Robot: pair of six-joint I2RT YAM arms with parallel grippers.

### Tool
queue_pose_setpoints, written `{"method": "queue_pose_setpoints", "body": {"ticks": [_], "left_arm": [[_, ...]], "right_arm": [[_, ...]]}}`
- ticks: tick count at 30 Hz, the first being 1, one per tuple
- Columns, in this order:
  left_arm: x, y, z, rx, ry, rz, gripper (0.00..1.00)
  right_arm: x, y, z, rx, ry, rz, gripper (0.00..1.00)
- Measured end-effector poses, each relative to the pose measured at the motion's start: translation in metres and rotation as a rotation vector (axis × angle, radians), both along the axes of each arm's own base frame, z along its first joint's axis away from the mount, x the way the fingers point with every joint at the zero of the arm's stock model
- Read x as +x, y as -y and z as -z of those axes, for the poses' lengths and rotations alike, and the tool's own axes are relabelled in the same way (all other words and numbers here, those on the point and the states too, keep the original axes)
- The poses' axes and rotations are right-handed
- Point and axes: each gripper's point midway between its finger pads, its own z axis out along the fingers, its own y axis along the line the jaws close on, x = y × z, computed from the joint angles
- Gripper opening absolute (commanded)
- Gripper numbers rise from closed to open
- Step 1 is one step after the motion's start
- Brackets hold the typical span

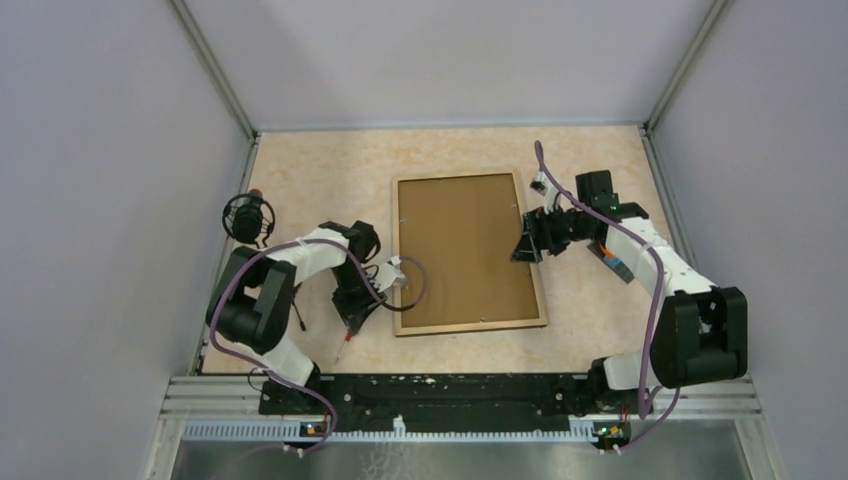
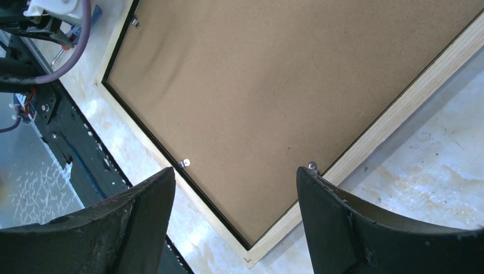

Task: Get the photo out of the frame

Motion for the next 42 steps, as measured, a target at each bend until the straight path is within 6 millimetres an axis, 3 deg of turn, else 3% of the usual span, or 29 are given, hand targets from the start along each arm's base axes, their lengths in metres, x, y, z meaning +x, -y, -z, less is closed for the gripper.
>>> {"method": "queue_pose_setpoints", "body": {"ticks": [6,10,14,21,24,28,30,33,37,42], "left_arm": [[0.018,0.010,0.003,0.033,-0.009,-0.097,0.24],[0.034,0.015,0.002,0.043,0.033,-0.156,0.21],[0.053,0.025,0.001,0.016,0.096,-0.200,0.00],[0.088,0.048,-0.012,-0.115,0.233,-0.236,0.00],[0.103,0.066,-0.043,-0.233,0.306,-0.232,0.00],[0.118,0.101,-0.113,-0.475,0.419,-0.179,0.00],[0.118,0.121,-0.152,-0.612,0.457,-0.133,0.00],[0.106,0.145,-0.190,-0.757,0.467,-0.055,0.00],[0.075,0.176,-0.211,-0.876,0.413,0.067,0.00],[0.045,0.196,-0.217,-0.946,0.337,0.164,0.00]], "right_arm": [[0.001,0.000,0.001,-0.003,-0.002,0.000,0.76],[0.001,0.001,0.002,-0.007,0.001,0.003,0.76],[0.002,0.001,0.001,-0.006,0.000,0.006,0.77],[0.001,-0.001,-0.003,0.011,-0.013,0.021,0.84],[-0.002,-0.006,-0.017,0.052,0.003,0.019,0.84],[-0.001,-0.023,-0.057,0.168,0.091,0.006,0.85],[-0.004,-0.039,-0.079,0.230,0.137,-0.025,0.86],[-0.013,-0.066,-0.101,0.305,0.155,-0.093,0.86],[-0.031,-0.097,-0.115,0.381,0.129,-0.191,0.85],[-0.053,-0.123,-0.110,0.408,0.053,-0.289,0.78]]}}
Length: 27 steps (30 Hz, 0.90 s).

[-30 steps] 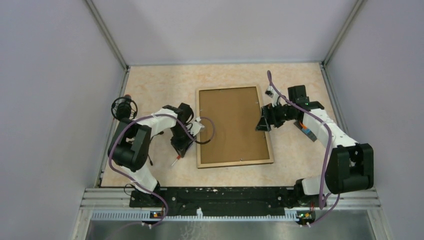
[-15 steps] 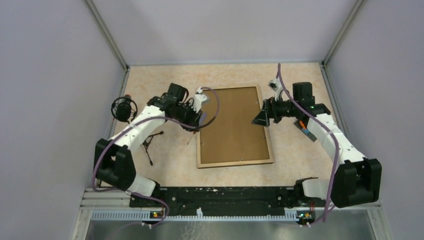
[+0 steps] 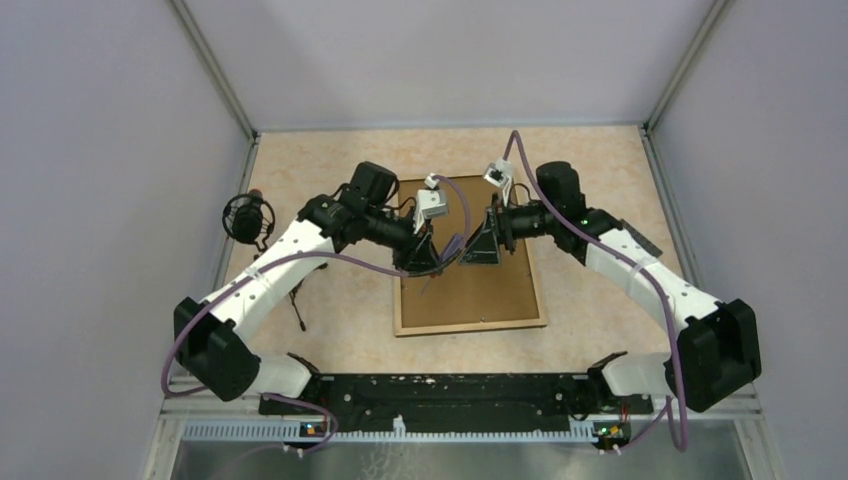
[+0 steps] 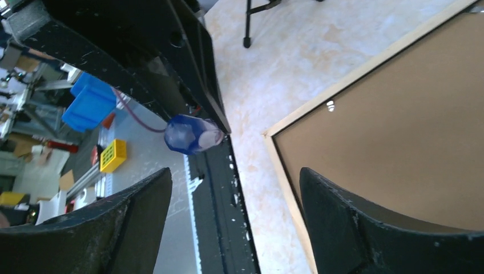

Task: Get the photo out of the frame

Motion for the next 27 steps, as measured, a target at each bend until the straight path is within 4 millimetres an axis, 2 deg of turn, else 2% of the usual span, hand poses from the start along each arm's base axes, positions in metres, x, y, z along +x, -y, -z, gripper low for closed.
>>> {"method": "queue_pose_setpoints", "body": {"ticks": [4,9,13,14,15,17,18,20,23,27], "left_arm": [[-0.008,0.004,0.001,-0.008,-0.015,0.042,0.00],[-0.013,0.010,0.012,0.009,-0.053,0.069,0.00],[-0.014,0.011,0.015,0.016,-0.063,0.074,0.00],[-0.014,0.011,0.015,0.015,-0.062,0.076,0.00],[-0.015,0.011,0.015,0.014,-0.064,0.078,0.09],[-0.017,0.010,0.015,0.020,-0.083,0.076,0.51],[-0.017,0.009,0.016,0.027,-0.090,0.067,0.70],[-0.012,0.008,0.017,0.031,-0.081,0.050,0.95],[0.001,0.002,0.014,0.046,-0.085,-0.017,0.99],[0.034,-0.019,-0.002,0.044,-0.029,-0.150,0.99]], "right_arm": [[-0.015,-0.012,0.000,0.017,-0.030,-0.063,0.68],[-0.022,-0.020,-0.007,0.054,-0.041,-0.114,0.54],[-0.026,-0.025,-0.005,0.062,-0.067,-0.140,0.28],[-0.026,-0.026,-0.004,0.061,-0.076,-0.147,0.17],[-0.026,-0.027,-0.002,0.060,-0.081,-0.149,0.09],[-0.023,-0.028,0.002,0.052,-0.083,-0.143,0.00],[-0.022,-0.029,0.004,0.047,-0.087,-0.138,0.00],[-0.022,-0.028,0.006,0.040,-0.091,-0.136,0.00],[-0.022,-0.026,0.008,0.015,-0.107,-0.128,0.00],[-0.007,-0.021,-0.002,0.011,-0.088,-0.091,0.00]]}}
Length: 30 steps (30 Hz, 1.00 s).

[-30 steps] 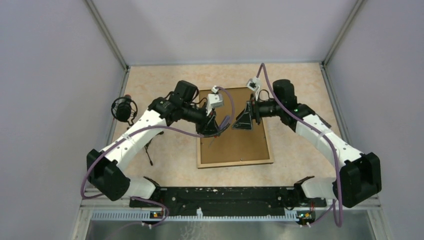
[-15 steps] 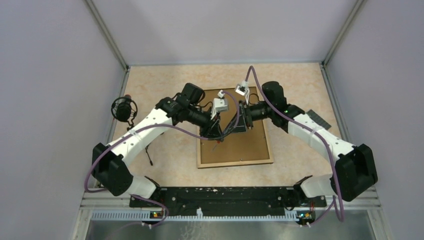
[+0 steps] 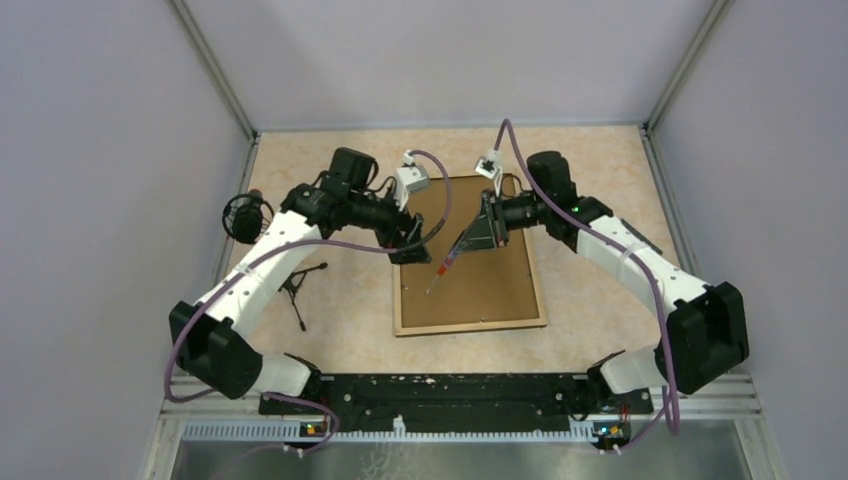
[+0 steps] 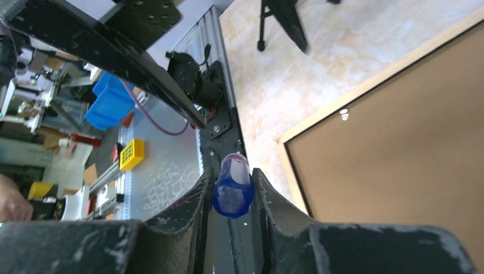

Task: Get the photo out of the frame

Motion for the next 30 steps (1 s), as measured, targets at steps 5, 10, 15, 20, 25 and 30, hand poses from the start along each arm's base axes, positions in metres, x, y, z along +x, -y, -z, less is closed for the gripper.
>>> {"method": "queue_pose_setpoints", "body": {"ticks": [5,10,15,20,25,30], "left_arm": [[0.006,-0.026,-0.030,0.010,0.129,-0.133,0.99],[-0.016,-0.044,-0.052,-0.046,0.256,-0.181,0.99],[-0.029,-0.044,-0.034,-0.093,0.240,-0.180,0.99],[-0.046,-0.030,-0.022,-0.171,0.174,-0.075,0.99],[-0.048,-0.015,-0.038,-0.254,0.204,-0.008,0.99],[-0.053,0.008,-0.028,-0.263,0.142,0.073,0.93]], "right_arm": [[0.028,0.013,-0.013,0.007,0.023,0.098,0.00],[0.037,0.015,-0.018,0.018,0.011,0.140,0.00],[0.029,0.019,-0.025,0.039,0.025,0.158,0.00],[0.012,0.030,-0.049,0.083,0.090,0.169,0.00],[0.004,0.036,-0.059,0.130,0.093,0.170,0.00],[-0.002,0.034,-0.054,0.155,0.034,0.151,0.00]]}}
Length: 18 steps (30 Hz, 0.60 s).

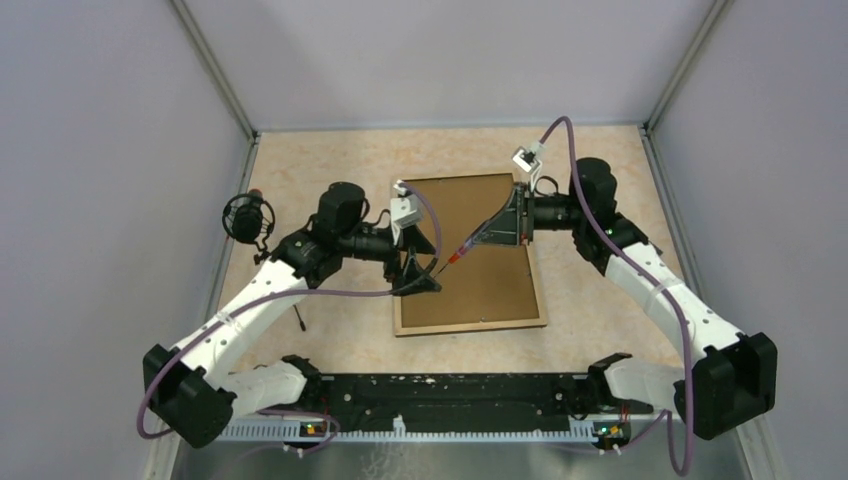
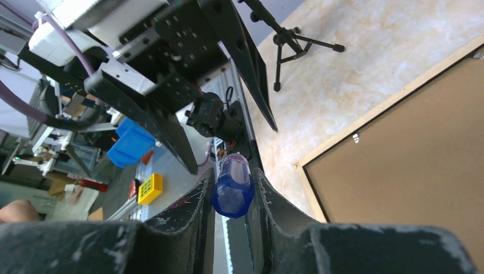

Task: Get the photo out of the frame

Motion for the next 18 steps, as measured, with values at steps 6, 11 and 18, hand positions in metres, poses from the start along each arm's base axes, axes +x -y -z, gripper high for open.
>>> {"method": "queue_pose_setpoints", "body": {"ticks": [6,11,18], "left_arm": [[-0.002,0.020,0.014,0.007,-0.089,0.045,0.72],[-0.001,0.032,0.015,-0.015,-0.155,0.080,0.32],[-0.006,0.036,0.016,-0.029,-0.199,0.121,0.00]], "right_arm": [[-0.002,-0.002,-0.009,0.035,0.003,-0.020,0.00],[-0.006,-0.002,-0.002,0.045,-0.013,-0.040,0.00],[-0.010,0.000,0.006,0.002,-0.015,-0.058,0.59]]}}
